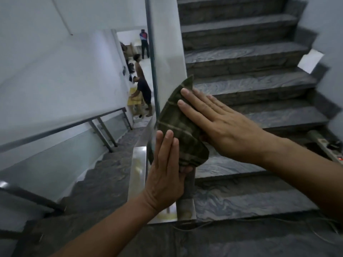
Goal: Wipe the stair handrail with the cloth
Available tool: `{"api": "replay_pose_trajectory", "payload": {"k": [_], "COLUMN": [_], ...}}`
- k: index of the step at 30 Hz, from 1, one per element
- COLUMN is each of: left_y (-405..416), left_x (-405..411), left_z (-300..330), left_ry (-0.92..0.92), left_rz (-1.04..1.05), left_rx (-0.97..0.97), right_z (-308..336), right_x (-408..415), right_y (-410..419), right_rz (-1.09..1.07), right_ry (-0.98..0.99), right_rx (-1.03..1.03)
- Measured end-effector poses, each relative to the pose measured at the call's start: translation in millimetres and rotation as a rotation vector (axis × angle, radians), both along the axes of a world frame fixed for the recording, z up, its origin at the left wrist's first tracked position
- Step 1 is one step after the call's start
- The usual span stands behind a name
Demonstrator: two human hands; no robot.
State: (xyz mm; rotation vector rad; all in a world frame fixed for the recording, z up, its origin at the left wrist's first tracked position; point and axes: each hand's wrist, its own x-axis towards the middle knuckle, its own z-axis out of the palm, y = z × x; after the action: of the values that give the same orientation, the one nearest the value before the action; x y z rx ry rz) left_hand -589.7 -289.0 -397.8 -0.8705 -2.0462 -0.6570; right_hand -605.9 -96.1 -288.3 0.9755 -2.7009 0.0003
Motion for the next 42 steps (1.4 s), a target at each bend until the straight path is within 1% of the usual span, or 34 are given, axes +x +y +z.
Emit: {"api": "replay_pose_trajectory", "payload": {"k": [4, 10, 13, 15, 18, 21, 24, 26, 29, 31, 34, 38, 42], "left_y": [-4.0, -21.7, -37.3, -50.5, -65.2, -70.5, -71.7, -74.6, -81.8, -86.3, -94.9, -112.9, -121.1], "left_x": [-5.1, -20.8, -22.4, -21.7, -20.1, -15.0, -2.9, 3.9, 13.1, 18.0, 23.5, 30.0, 35.7], "left_z": [-12.0, -21.9, -24.9, -33.6, -46.8, -51.1, -53.4, -58.1, -66.0, -70.9, -83.0, -94.6, -97.8], "left_ry": [0.001, 0.021, 0.005, -0.024, -0.067, -0.086, -0.103, -0.127, -0.16, -0.19, -0.253, -0.436, -0.524], "left_rz": [-0.149, -0.456, -0.56, -0.595, -0.63, -0.646, -0.64, -0.624, -0.584, -0.555, -0.508, -0.476, -0.425], "left_rx": [0.059, 0.036, -0.013, -0.061, -0.106, -0.123, -0.139, -0.181, -0.28, -0.367, -0.528, -0.72, -0.856], "right_z": [-11.4, -21.7, -23.8, -29.2, -43.0, -55.5, -70.7, -83.0, -101.9, -119.7, -154.1, -190.6, -215.7], "right_x": [27.4, 65.5, 81.2, 88.7, 92.1, 88.9, 86.5, 87.2, 91.3, 95.1, 103.3, 111.8, 113.7], "right_y": [-15.2, -44.6, -62.0, -72.4, -82.5, -93.6, -105.7, -112.0, -117.0, -117.9, -122.1, -134.7, -146.4], "right_rz": [-0.135, -0.313, -0.401, -0.449, -0.487, -0.526, -0.532, -0.523, -0.525, -0.542, -0.589, -0.596, -0.678], "right_ry": [-0.039, -0.109, -0.157, -0.121, 0.048, 0.117, 0.247, 0.308, 0.348, 0.34, 0.252, 0.172, 0.056], "right_rx": [-0.103, -0.278, -0.295, -0.283, -0.256, -0.332, -0.42, -0.446, -0.436, -0.415, -0.426, -0.502, -0.587]}}
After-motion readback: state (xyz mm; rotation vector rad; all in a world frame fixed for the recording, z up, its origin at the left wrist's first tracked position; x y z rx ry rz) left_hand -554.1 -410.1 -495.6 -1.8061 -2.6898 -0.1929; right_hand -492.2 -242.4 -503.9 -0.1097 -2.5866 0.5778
